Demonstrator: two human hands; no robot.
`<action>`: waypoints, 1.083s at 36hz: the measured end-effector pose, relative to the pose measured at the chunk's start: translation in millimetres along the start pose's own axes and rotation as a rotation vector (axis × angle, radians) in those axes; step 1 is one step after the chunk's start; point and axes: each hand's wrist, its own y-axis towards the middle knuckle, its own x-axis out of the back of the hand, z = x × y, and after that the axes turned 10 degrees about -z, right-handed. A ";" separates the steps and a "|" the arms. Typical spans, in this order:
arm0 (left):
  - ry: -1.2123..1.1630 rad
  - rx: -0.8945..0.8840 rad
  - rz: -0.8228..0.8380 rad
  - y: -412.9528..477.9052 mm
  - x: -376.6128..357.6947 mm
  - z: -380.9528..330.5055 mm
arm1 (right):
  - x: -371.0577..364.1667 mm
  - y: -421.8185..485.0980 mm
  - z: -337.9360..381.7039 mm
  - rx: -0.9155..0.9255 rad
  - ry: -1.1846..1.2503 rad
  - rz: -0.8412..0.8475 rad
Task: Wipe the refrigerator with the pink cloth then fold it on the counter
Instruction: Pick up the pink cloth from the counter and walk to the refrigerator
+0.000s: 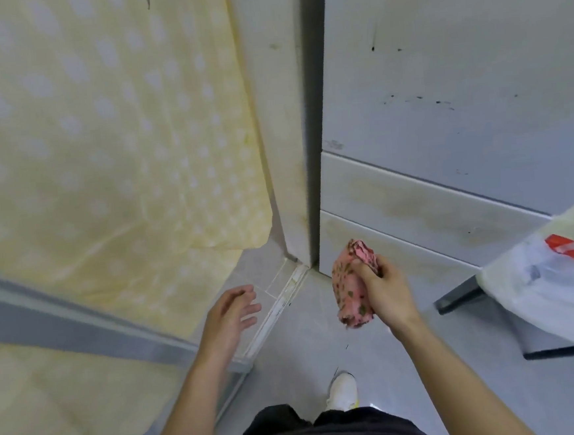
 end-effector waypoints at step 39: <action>-0.152 -0.614 0.645 -20.0 -98.3 -314.9 | 77.9 -29.8 223.9 0.368 0.417 -0.563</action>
